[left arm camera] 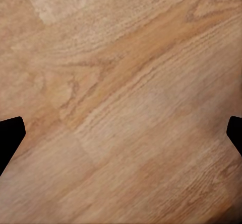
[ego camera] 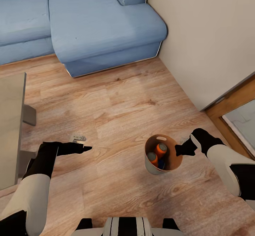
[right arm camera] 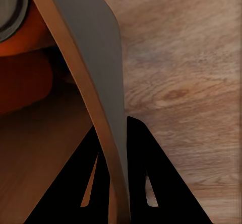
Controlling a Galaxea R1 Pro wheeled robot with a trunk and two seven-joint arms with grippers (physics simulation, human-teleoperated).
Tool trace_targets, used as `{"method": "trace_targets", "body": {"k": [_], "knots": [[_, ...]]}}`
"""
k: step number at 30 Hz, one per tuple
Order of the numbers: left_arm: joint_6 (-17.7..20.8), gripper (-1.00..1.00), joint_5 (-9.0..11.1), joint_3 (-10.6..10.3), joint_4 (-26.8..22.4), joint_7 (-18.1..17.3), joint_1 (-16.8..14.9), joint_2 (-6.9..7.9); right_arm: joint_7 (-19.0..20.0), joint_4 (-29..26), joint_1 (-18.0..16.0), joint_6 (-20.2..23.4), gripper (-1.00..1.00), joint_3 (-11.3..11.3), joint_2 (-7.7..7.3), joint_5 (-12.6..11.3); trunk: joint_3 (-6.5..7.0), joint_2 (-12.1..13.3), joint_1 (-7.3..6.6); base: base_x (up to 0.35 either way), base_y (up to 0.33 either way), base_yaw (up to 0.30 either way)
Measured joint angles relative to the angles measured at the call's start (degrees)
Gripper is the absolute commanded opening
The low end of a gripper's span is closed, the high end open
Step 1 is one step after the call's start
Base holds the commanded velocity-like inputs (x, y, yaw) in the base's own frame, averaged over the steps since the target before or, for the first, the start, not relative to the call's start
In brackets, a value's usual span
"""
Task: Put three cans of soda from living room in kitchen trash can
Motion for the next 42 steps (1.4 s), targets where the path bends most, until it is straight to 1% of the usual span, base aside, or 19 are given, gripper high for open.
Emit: {"method": "trace_targets", "body": {"k": [7, 13, 18, 22, 29, 37, 40, 41, 42], "knots": [[0.0, 1.0, 0.0, 0.0, -0.1, 0.0, 0.0, -0.03, -0.1, 0.0, 0.1, -1.3, -1.0, -0.1, 0.07, -0.5, 0.0, 0.0, 0.0, 0.0, 0.0, 0.0], [0.0, 1.0, 0.0, 0.0, -0.1, 0.0, 0.0, -0.09, -0.1, 0.1, 0.1, -1.9, -1.0, 0.1, 0.09, 0.0, -1.08, -2.4, 1.32, 0.0, 0.0, 0.0], [0.0, 1.0, 0.0, 0.0, -0.1, 0.0, 0.0, -0.09, 0.0, 0.1, 0.1, -1.9, -1.0, -0.1, 0.09, -0.4, -1.97, -4.4, 2.42, 0.0, 0.0, 0.0], [0.0, 1.0, 0.0, 0.0, -0.1, 0.0, 0.0, -0.09, 0.0, 0.1, 0.1, -1.9, -1.0, 0.0, 0.09, -0.1, -2.69, -6.0, 3.29, 0.0, 0.0, 0.0], [0.1, 1.0, 0.0, 0.0, -0.1, -0.1, 0.0, -0.09, 0.0, 0.1, 0.1, -1.9, -1.0, 0.0, 0.09, -0.4, -2.7, -6.0, 3.3, 0.0, 0.0, 0.0], [0.0, 1.0, 0.0, 0.0, -0.1, -0.1, 0.0, -0.13, 0.0, 0.1, 0.2, -1.9, -1.0, 0.0, 0.09, -0.1, -4.13, -9.2, 5.05, 0.0, 0.0, 0.0], [0.0, 1.0, 0.0, 0.0, -0.1, -0.1, 0.0, -0.2, 0.1, 0.1, 0.1, -1.8, -1.0, 0.2, 0.07, -0.4, -4.65, -10.4, 5.69, 0.0, 0.0, 0.0], [0.0, 1.0, 0.0, 0.0, -0.1, -0.1, 0.0, -0.22, 0.2, 0.2, -0.1, -1.4, -1.0, 0.7, -0.23, -1.4, -4.83, -10.8, 5.89, 0.0, 0.0, 0.0], [0.0, 1.0, 0.0, 0.0, -0.1, -0.1, 0.0, -0.22, 0.3, 0.2, -0.1, -0.8, -1.0, 0.5, -0.6, -2.4, -5.01, -11.2, 6.11, 0.0, 0.0, 0.0]]}}
